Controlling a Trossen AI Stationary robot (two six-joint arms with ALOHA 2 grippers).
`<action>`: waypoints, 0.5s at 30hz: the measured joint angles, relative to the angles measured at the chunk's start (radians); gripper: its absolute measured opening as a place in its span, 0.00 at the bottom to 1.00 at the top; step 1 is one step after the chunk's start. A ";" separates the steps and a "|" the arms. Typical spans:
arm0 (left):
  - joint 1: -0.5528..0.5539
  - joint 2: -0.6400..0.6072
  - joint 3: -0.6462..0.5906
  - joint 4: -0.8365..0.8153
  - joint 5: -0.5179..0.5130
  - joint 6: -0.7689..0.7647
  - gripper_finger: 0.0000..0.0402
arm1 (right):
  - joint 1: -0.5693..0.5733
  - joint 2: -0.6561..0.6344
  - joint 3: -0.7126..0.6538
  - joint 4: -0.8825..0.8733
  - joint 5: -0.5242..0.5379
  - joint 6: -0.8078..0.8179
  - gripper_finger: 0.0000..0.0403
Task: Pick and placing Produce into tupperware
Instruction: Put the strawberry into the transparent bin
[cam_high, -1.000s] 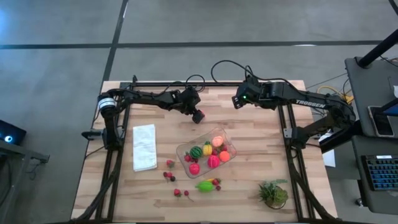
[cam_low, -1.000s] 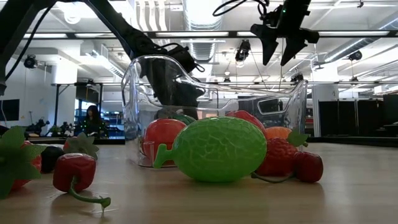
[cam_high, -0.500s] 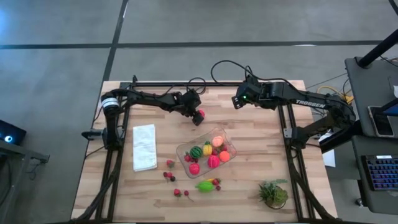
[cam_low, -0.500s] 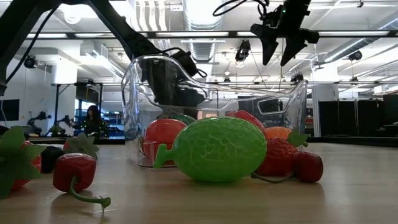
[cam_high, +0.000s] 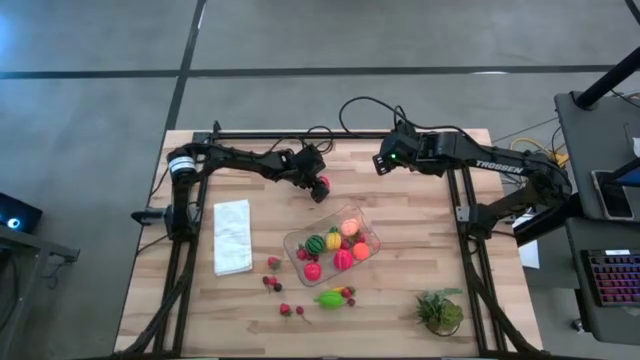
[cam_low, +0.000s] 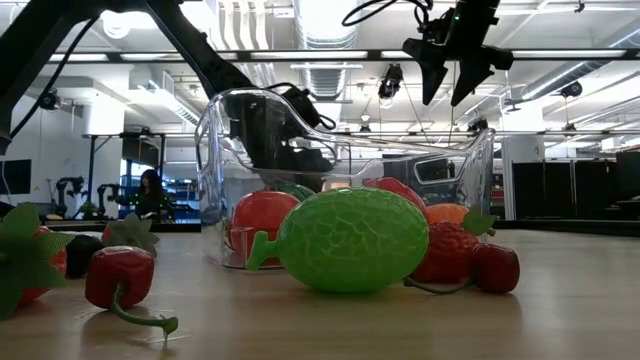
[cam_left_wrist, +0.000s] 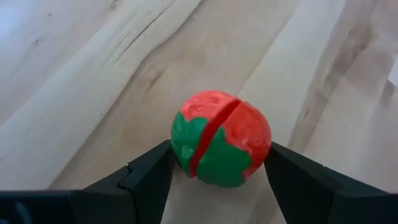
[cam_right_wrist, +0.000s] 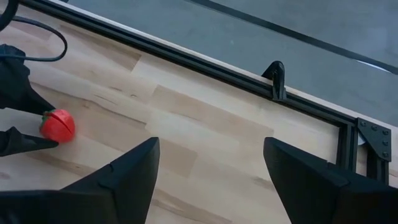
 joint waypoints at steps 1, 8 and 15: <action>0.000 0.000 0.000 0.000 0.001 0.000 0.58 | 0.000 0.000 0.000 0.000 0.000 0.000 0.69; 0.000 0.000 0.000 0.000 0.001 0.005 0.58 | 0.000 0.000 0.000 0.000 0.000 0.000 0.69; 0.000 -0.001 0.000 -0.004 -0.004 0.004 0.45 | 0.000 0.000 0.000 0.000 0.000 0.000 0.68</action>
